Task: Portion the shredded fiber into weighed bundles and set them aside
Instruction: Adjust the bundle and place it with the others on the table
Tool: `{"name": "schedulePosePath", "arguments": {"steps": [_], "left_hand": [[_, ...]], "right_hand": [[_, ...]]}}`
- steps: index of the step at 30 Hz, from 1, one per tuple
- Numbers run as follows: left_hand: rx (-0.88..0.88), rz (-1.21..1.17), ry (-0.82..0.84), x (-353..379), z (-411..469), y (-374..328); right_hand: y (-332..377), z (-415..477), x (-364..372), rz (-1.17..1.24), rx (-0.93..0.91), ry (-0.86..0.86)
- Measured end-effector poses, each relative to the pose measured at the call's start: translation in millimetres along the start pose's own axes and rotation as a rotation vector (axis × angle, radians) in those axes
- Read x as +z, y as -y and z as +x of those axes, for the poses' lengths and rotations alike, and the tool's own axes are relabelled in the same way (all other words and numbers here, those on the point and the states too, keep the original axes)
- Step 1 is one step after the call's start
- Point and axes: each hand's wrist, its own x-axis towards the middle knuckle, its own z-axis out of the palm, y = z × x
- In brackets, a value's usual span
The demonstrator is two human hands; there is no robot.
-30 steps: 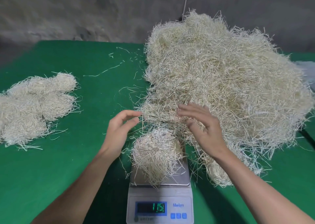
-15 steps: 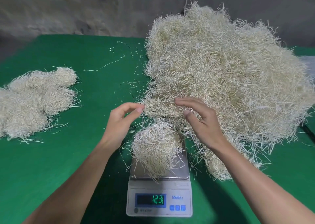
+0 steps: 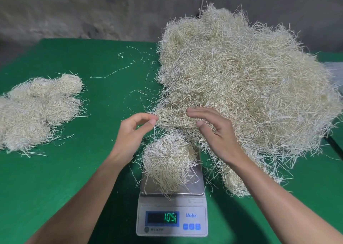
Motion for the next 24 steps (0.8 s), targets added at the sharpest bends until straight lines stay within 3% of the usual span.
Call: {"name": "schedulePosePath", "arguments": {"steps": [8, 13, 17, 20, 24], "left_hand": [[-0.017, 0.012, -0.003, 2, 1, 3], [-0.126, 0.166, 0.003, 5, 5, 24], [-0.364, 0.321, 0.080, 2, 1, 56], [-0.494, 0.238, 0.093, -3, -8, 75], [-0.681, 0.163, 0.021, -9, -15, 83]], "right_hand": [[-6, -1, 8, -0.062, -0.060, 0.106], [-17, -6, 30, -0.500, -0.108, 0.567], [-39, -25, 55, -0.697, -0.039, 0.772], [-55, -46, 72, -0.735, 0.004, 0.797], [-67, -59, 83, -0.718, -0.006, 0.669]]}}
